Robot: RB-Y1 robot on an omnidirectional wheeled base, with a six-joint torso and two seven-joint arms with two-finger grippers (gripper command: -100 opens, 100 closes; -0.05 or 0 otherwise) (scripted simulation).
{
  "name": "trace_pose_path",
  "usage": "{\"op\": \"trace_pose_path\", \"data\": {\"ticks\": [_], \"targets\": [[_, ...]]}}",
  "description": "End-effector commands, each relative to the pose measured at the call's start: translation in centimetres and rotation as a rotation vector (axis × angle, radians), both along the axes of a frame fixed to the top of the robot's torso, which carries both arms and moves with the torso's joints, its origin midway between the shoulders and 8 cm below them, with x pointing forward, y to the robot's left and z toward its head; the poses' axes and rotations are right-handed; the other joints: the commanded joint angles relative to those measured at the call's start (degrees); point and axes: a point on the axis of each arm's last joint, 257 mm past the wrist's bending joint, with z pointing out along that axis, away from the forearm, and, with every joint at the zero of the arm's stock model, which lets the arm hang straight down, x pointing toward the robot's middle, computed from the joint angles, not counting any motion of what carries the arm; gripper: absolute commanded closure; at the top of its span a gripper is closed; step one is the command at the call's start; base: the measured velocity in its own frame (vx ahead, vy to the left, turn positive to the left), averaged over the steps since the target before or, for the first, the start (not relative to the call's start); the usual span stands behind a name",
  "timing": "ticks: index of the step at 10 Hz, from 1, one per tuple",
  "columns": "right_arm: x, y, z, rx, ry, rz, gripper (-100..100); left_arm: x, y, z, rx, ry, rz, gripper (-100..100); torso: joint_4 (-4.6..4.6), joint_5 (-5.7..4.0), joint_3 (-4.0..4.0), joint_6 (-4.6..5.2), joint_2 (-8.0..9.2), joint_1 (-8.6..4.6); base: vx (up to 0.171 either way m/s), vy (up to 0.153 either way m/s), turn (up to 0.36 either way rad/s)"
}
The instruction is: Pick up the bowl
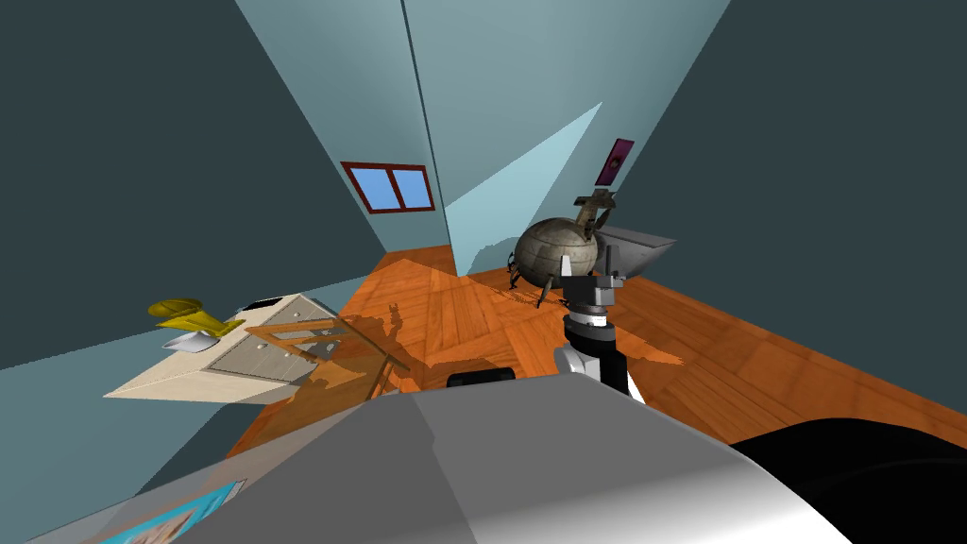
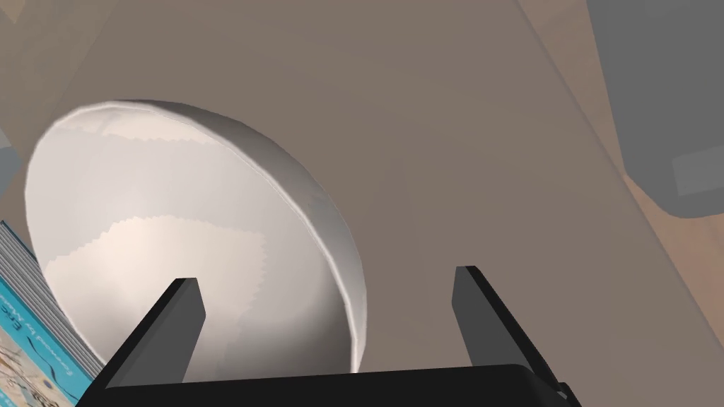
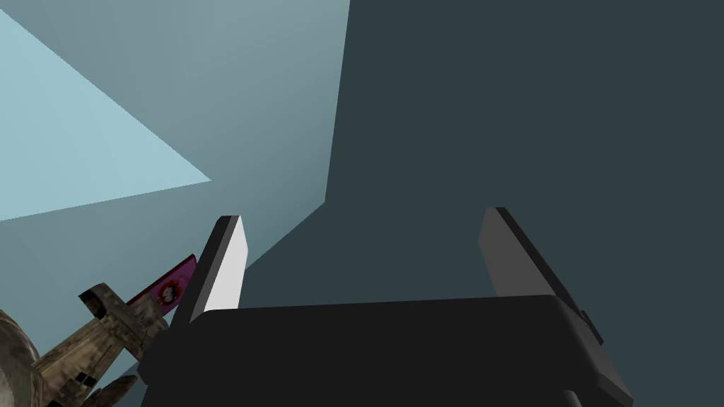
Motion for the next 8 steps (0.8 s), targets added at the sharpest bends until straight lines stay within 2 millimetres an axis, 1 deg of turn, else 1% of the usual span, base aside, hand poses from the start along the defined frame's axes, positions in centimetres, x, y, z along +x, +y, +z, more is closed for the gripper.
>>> {"op": "trace_pose_path", "data": {"ticks": [1,2,6,7,8], "targets": [[0.0,0.0,0.0,0.0,0.0,0.0,0,1.3,0.4,-0.5,-0.015,-0.035,0.036,-100,0.0,0.0,0.0,0.0,0.0,0.0,-0.078,-0.009,-0.002],[0.0,0.0,0.0,0.0,0.0,0.0,0,1.3,1.2,-0.3,-0.012,-0.038,0.042,-100,-0.01,0.01,-0.05,-0.01,-0.11,0.01,-0.017,-0.008,0.001],[0.0,0.0,0.0,0.0,0.0,0.0,0,1.8,1.2,-0.1,0.015,-0.015,-0.07,-100,-0.1,0.01,-0.27,-0.01,-0.47,0.04,0.009,-0.001,0.001],[0.0,0.0,0.0,0.0,0.0,0.0,0,4.2,1.8,-0.6,-0.003,-0.063,-0.021,-100,-0.1,0.01,-0.26,-0.01,-0.46,0.04,-0.103,0.017,-0.003],[0.0,0.0,0.0,0.0,0.0,0.0,0,6.6,2.4,-0.4,0.002,-0.089,-0.048,-100,-0.05,0.02,-0.11,0.0,-0.17,0.1,-0.136,-0.01,-0.016]]}}
